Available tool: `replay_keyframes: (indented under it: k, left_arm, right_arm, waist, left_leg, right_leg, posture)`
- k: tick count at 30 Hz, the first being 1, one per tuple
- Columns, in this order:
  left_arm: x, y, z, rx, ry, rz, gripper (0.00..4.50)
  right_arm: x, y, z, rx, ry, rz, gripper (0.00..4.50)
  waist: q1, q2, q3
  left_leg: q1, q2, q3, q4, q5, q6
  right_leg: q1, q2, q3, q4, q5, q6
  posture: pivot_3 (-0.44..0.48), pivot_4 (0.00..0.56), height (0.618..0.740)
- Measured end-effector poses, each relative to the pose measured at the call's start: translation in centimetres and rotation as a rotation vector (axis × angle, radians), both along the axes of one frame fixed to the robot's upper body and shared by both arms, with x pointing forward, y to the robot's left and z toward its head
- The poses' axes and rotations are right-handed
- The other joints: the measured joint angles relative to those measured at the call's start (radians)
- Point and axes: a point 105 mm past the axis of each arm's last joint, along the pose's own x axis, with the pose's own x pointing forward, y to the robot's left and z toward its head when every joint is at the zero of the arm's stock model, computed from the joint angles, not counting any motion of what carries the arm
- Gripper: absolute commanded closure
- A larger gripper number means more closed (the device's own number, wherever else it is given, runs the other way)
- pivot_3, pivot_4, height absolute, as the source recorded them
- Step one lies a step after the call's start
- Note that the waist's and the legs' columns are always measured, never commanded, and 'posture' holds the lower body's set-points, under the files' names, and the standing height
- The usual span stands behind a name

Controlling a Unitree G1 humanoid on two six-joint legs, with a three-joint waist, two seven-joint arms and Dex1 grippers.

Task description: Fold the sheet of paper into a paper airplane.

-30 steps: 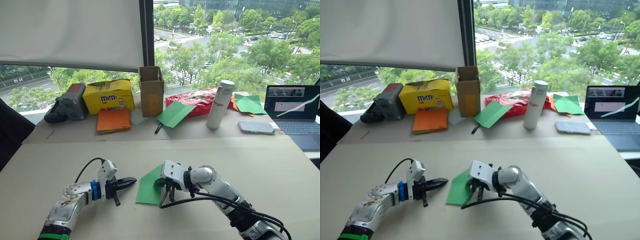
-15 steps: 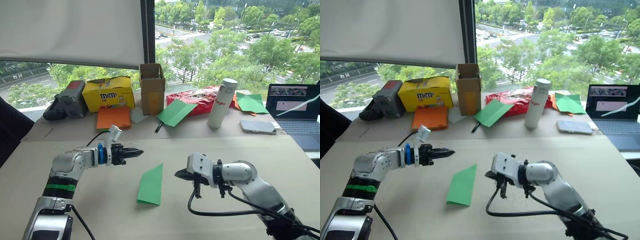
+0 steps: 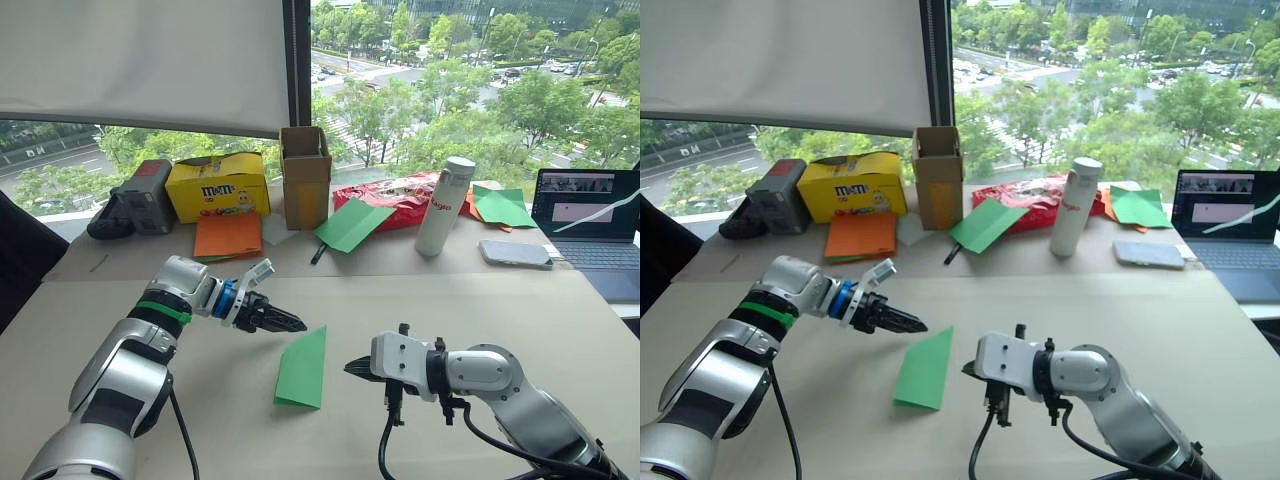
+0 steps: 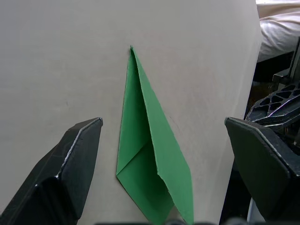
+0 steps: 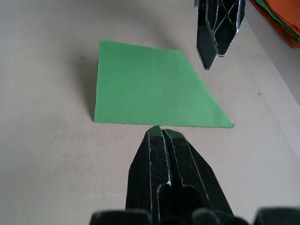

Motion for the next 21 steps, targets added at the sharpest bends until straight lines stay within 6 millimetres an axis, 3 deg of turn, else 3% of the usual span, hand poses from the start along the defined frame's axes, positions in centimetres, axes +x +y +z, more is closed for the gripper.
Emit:
replay_keyframes:
  k: [2,9,21]
  left_arm:
    - [-0.1,-0.7,-0.8,0.016,0.018,-0.026,0.03]
    - [-0.1,-1.7,-0.9,0.008,0.055,-0.075,0.03]
    - [-0.9,-2.0,-1.4,-0.002,0.123,-0.117,3.82]
  right_arm:
    - [0.1,0.0,0.0,0.001,-0.004,-0.011,4.50]
    - [0.4,-0.3,-0.1,-0.014,-0.022,-0.031,4.50]
    - [0.6,-0.4,0.0,-0.027,-0.038,-0.040,4.50]
  waist:
    - [0.002,0.000,0.000]
    - [0.003,-0.001,0.000]
    - [0.002,-0.001,0.001]
  left_leg:
    - [0.000,0.000,0.000,0.000,0.000,0.000]
    - [0.000,0.000,0.000,0.001,0.000,0.002]
    - [0.000,0.000,0.000,0.002,0.001,0.002]
  right_leg:
    - [0.000,0.000,0.000,0.000,0.000,0.000]
    - [0.001,0.000,0.000,0.000,0.000,0.000]
    - [0.001,0.000,0.000,0.002,0.000,0.000]
  posture:
    - [0.000,0.150,0.740]
    - [0.000,0.150,0.740]
    - [0.000,0.150,0.740]
